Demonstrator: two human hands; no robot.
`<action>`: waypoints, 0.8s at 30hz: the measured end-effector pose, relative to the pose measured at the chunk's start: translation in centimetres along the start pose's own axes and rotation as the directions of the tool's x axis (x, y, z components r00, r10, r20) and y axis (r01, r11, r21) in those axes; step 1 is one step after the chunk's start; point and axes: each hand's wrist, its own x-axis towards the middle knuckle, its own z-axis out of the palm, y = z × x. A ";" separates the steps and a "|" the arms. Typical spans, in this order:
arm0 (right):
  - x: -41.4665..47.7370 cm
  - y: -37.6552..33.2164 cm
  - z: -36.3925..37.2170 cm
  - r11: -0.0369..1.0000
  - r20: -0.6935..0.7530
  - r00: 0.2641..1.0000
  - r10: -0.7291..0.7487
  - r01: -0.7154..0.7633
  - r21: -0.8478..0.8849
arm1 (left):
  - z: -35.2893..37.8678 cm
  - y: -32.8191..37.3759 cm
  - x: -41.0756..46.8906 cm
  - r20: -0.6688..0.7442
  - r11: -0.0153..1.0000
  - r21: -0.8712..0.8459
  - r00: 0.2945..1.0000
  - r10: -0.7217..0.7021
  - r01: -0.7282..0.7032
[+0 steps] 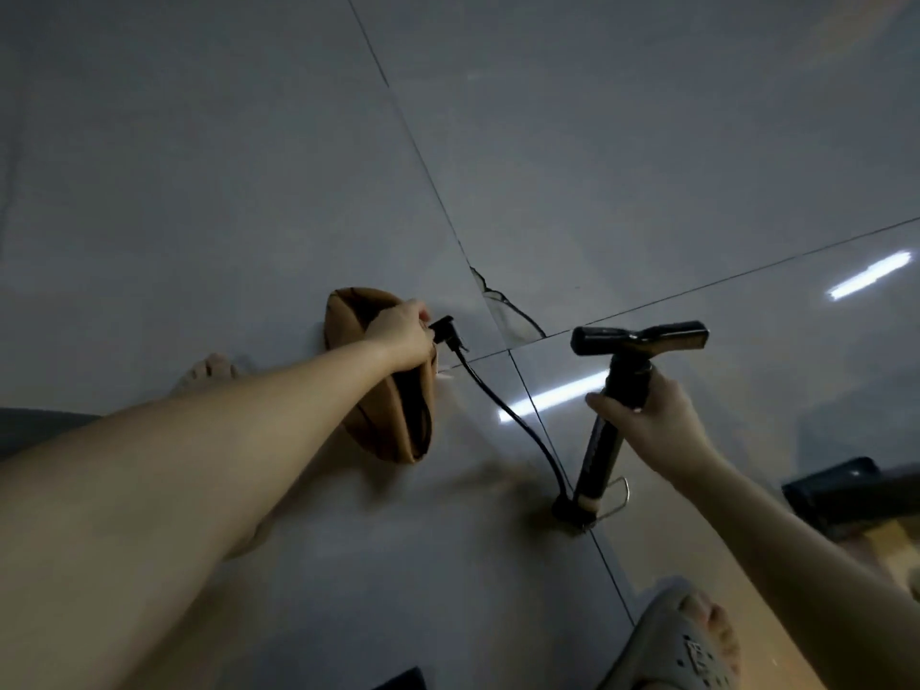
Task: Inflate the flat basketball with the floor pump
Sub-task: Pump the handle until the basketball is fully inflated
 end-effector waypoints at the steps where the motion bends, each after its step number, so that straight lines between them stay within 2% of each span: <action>1: -0.8 0.3 0.4 1.000 0.021 1.000 -0.021 0.021 0.013 | 0.0 0.3 -0.2 0.046 1.000 0.010 0.999 0.013 -0.014; 4: -2.7 0.5 1.4 0.995 -0.008 1.000 -0.025 0.026 0.096 | -0.2 1.8 -1.2 0.158 0.991 0.117 0.986 0.050 -0.069; 7: -3.8 0.0 2.0 0.989 -0.035 0.999 -0.001 0.007 0.150 | -0.8 4.8 -3.5 0.219 0.950 0.207 0.958 0.186 -0.232; 9: -4.7 -0.1 2.1 0.988 -0.034 0.999 0.002 0.003 0.154 | -0.8 8.2 -6.1 0.355 0.927 0.031 0.871 0.340 -0.374; 11: -5.3 -0.2 1.9 0.987 -0.046 0.999 0.007 0.001 0.163 | -0.9 11.7 -8.8 0.519 0.901 -0.137 0.745 0.420 -0.412; 13: -6.0 -0.2 1.3 0.984 -0.071 0.997 0.010 0.002 0.176 | -0.7 14.2 -11.4 0.640 0.889 -0.136 0.647 0.415 -0.437; 14: -6.3 0.0 1.1 0.986 -0.077 0.997 0.015 -0.002 0.166 | -0.6 14.9 -12.3 0.665 0.886 -0.098 0.632 0.396 -0.453; 17: -7.3 0.5 0.8 0.987 -0.092 0.994 0.059 -0.044 0.156 | -0.4 16.0 -14.3 0.699 0.867 -0.006 0.617 0.360 -0.498; 20: -7.7 0.5 1.5 0.987 -0.060 0.997 0.042 -0.032 0.160 | 0.5 16.2 -15.2 0.584 0.834 0.035 0.688 0.431 -0.551; 22: -7.5 1.0 1.4 0.989 0.059 0.997 0.051 -0.058 0.134 | 1.1 16.0 -15.6 0.469 0.811 0.066 0.735 0.490 -0.582; 24: -7.1 2.4 0.8 0.966 0.203 0.956 0.211 -0.236 0.106 | 1.2 15.6 -15.9 0.439 0.784 0.109 0.738 0.513 -0.610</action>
